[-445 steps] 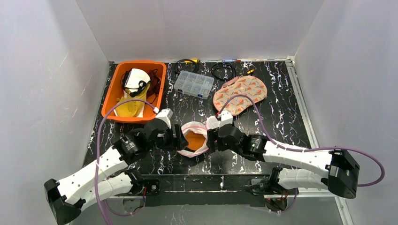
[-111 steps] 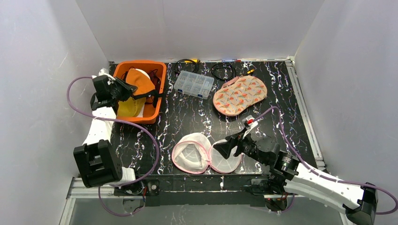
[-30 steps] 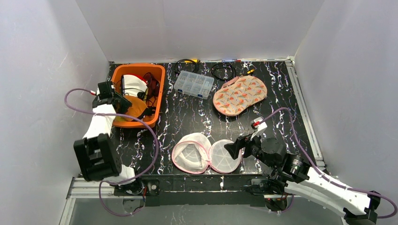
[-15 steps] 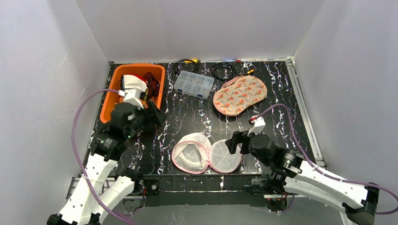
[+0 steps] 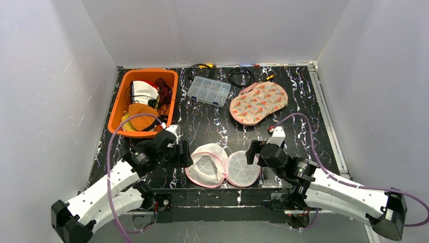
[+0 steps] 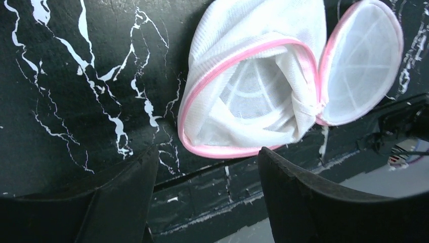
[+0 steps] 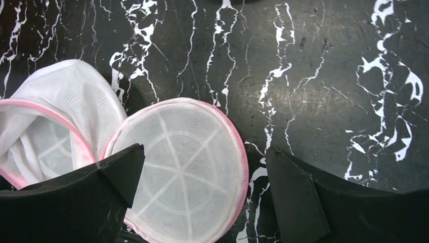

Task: Unzip the laundry bag and remove the bra
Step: Close the laundry bag at the center of the board.

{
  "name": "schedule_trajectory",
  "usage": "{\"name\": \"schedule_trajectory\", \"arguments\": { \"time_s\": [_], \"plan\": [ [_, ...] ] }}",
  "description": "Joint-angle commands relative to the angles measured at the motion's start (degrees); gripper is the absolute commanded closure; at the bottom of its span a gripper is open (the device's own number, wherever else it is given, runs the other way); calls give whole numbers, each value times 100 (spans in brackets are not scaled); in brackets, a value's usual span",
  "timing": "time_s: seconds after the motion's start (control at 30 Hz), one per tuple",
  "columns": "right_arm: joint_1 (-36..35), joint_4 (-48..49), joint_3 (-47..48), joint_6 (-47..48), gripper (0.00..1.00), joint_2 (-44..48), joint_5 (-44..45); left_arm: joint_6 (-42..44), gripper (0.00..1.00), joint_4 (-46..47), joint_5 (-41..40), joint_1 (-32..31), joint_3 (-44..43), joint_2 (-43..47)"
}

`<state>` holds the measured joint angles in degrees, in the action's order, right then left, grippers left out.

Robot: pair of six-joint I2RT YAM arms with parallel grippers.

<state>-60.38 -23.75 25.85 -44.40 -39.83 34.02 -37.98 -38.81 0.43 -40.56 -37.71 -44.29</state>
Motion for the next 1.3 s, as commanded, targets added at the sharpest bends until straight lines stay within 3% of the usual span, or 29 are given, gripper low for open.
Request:
{"name": "schedule_trajectory", "arguments": {
  "time_s": [0.0,0.27,0.6,1.0,1.13,1.2,1.27],
  "plan": [
    [37,-501,-9,-655,4,212,474,-340,31,163,-540,-225,325,-288],
    [49,-566,-468,-1236,12,388,252,-1248,35,1249,-802,-294,1518,-15],
    [45,245,-920,-1534,27,-187,-344,-1400,49,1927,-360,-293,1917,129],
    [45,440,-1064,-1508,74,494,-572,-1419,76,2306,-78,-289,2040,453],
    [47,213,-745,-1196,99,911,-404,-1373,91,2320,-43,-290,1885,462],
    [48,0,-453,-989,99,1024,-255,-1366,100,2236,-43,-289,1738,481],
    [48,-218,-78,-695,99,1039,-128,-1334,100,2033,-43,-295,1539,495]
  ]
}}
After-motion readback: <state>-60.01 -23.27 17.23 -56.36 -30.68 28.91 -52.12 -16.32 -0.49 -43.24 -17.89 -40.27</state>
